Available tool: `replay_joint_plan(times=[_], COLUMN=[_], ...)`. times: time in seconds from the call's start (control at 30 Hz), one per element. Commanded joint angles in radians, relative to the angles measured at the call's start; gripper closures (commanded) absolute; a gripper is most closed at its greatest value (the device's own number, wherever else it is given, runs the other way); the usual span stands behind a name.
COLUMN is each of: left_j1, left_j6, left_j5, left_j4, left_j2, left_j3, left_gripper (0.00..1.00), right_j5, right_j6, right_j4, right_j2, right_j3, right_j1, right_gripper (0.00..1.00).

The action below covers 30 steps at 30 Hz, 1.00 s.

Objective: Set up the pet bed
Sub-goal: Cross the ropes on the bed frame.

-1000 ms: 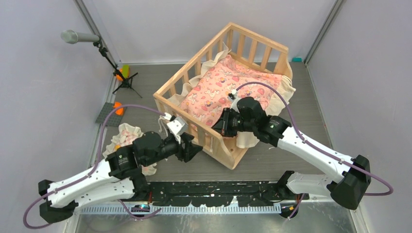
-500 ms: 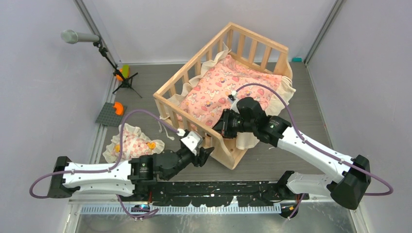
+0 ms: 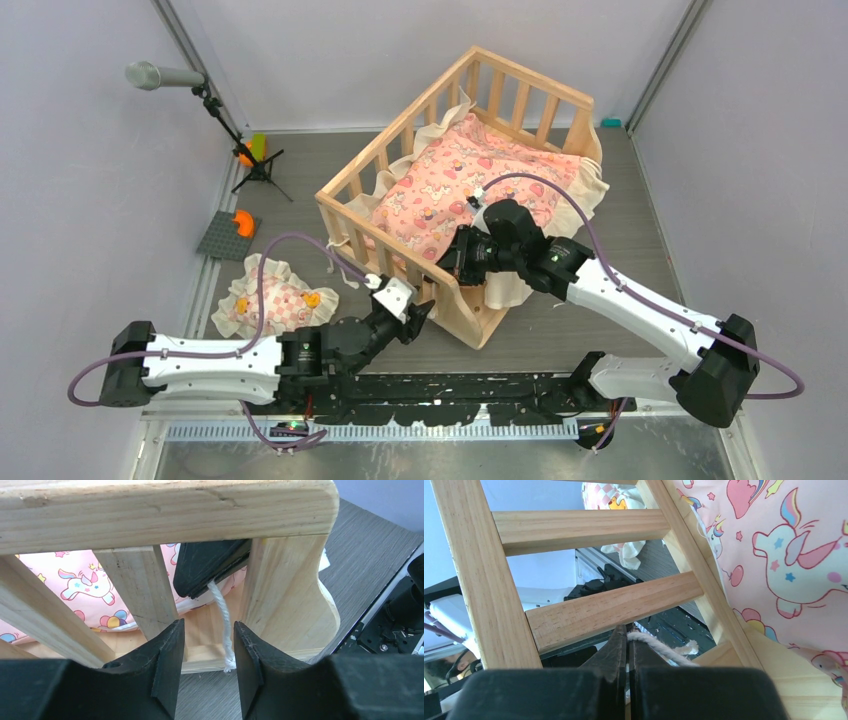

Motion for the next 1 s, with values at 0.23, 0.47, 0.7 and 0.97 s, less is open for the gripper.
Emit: replay_joint_plan(times=[0.23, 0.47, 0.7, 0.97], left_j1=[-0.003, -0.003, -0.004, -0.001], left_j6=[-0.056, -0.062, -0.055, -0.038], left_j5=[-0.021, -0.038, -0.078, -0.134], left_j4=[0.144, 0.237, 0.289, 0.365], left_j2=[-0.025, 0.016, 0.116, 0.155], left_j3=[-0.063, -0.084, -0.06, -0.065], left_gripper=[0.55, 0.56, 0.55, 0.67], right_j5=[-0.065, -0.066, -0.068, -0.071], right_j6=[0.034, 0.039, 0.041, 0.043], right_j4=[0.063, 0.067, 0.072, 0.074], right_j2=[-0.003, -0.004, -0.007, -0.015], right_j3=[0.035, 0.027, 0.027, 0.017], right_j1=[0.008, 0.008, 0.008, 0.007], right_gripper=[1.0, 1.0, 1.0, 1.0])
